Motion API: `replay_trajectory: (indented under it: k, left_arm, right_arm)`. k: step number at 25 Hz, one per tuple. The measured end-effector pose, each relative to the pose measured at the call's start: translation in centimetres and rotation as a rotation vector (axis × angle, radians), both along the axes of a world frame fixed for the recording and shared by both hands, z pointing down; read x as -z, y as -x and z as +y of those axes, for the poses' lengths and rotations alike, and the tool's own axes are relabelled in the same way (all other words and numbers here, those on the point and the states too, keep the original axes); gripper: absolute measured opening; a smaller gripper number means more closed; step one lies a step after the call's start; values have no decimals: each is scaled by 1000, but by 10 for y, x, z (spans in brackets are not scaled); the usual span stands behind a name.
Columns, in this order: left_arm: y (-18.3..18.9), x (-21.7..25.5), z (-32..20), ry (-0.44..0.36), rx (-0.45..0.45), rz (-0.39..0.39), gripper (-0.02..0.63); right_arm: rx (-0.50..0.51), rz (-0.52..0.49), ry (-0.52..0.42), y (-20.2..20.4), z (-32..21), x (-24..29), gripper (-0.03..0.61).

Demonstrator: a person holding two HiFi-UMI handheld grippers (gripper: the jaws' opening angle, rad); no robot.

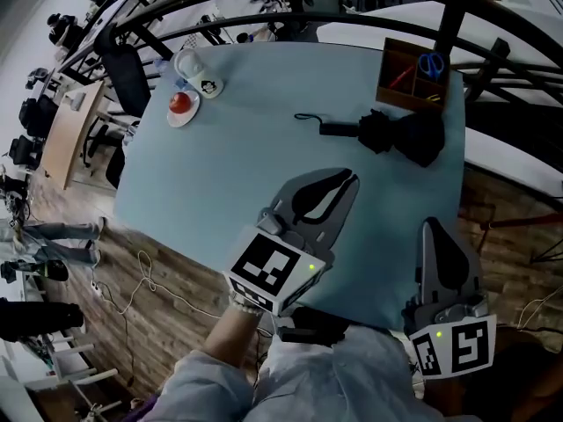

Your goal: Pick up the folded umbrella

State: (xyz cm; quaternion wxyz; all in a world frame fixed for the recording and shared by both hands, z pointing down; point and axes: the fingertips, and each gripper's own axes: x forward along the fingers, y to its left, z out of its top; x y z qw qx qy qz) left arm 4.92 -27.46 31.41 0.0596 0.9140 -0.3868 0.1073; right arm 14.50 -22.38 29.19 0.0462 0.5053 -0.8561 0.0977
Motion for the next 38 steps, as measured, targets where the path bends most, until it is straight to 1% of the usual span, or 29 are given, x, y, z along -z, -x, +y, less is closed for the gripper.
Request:
replay_trajectory:
  k: [2, 6, 8, 13, 17, 21, 24, 28, 33, 36, 38]
  left_arm:
    - [-9, -9, -14, -3, -30, -40, 13]
    - [-31, -31, -43, 5, -115, -134, 116]
    - [-42, -44, -57, 6, -158, -191, 157]
    - [-62, -83, -86, 32, -257, -324, 212]
    - [-70, -115, -105, 70, -302, -424, 227]
    - [-79, -136, -123, 99, -362, -511, 239]
    - [-85, -153, -134, 113, -412, -582, 241]
    - [-93, -178, -146, 133, -483, -673, 243]
    - [-104, -213, -153, 177, -564, -769, 258]
    - [-107, -236, -158, 194, -603, -839, 262]
    - [-106, -250, -162, 219, -621, -878, 264]
  right_arm:
    - [0, -3, 11, -6, -4, -5, 0]
    - [-1, -8, 32, -17, -9, -16, 0]
    - [-3, -8, 43, -21, -9, -22, 0]
    - [-5, -9, 72, -28, -9, -38, 0]
    - [8, 2, 90, -30, -7, -46, 0]
    - [7, 15, 95, -32, -8, -51, 0]
    - [-4, 10, 97, -33, -7, -54, 0]
    - [-10, 17, 130, -35, -3, -63, 0]
    - [-36, 13, 137, -41, -4, -71, 0]
    - [-53, 17, 145, -47, -5, -77, 0]
    - [-62, 17, 164, -50, -4, -81, 0]
